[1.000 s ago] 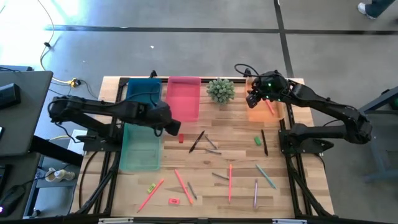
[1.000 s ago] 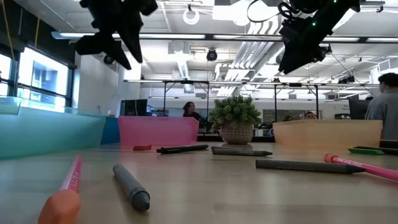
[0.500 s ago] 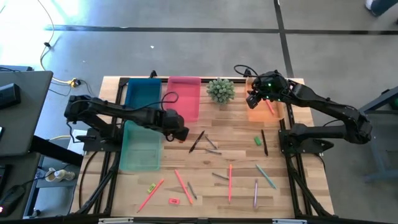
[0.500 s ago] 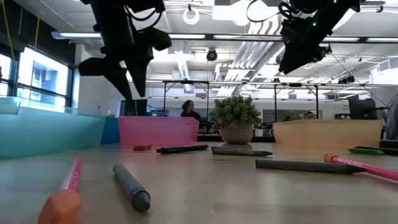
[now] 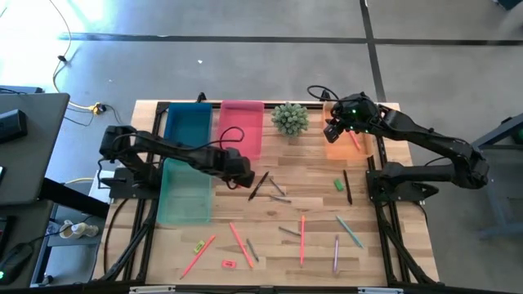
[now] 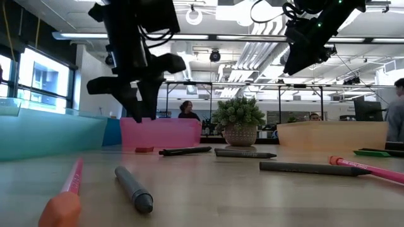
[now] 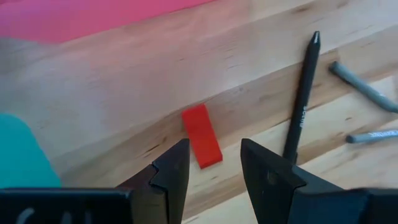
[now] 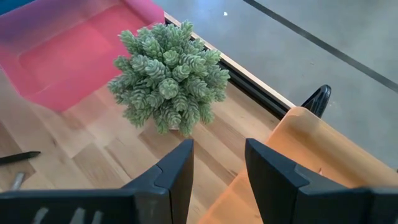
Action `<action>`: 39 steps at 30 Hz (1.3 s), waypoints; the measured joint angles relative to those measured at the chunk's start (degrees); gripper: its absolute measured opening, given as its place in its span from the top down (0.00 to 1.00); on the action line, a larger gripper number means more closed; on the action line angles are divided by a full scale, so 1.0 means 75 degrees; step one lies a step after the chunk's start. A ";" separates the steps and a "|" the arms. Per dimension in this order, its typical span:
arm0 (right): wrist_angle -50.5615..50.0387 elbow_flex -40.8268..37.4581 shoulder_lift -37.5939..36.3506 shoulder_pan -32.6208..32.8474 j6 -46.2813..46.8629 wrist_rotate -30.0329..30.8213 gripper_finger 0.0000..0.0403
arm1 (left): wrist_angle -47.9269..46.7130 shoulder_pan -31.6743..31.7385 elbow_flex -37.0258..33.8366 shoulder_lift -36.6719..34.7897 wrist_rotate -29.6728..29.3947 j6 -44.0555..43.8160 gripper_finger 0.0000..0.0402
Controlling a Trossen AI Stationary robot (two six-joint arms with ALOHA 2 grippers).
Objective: Sort crayons/erasers/pens/pencils in bins
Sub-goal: Put the orange eraser into the pink bin
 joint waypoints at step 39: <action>0.0003 0.0003 0.0000 0.0003 -0.0139 0.0020 0.66 | -0.0280 0.0327 0.0560 0.0454 0.0420 0.1994 0.67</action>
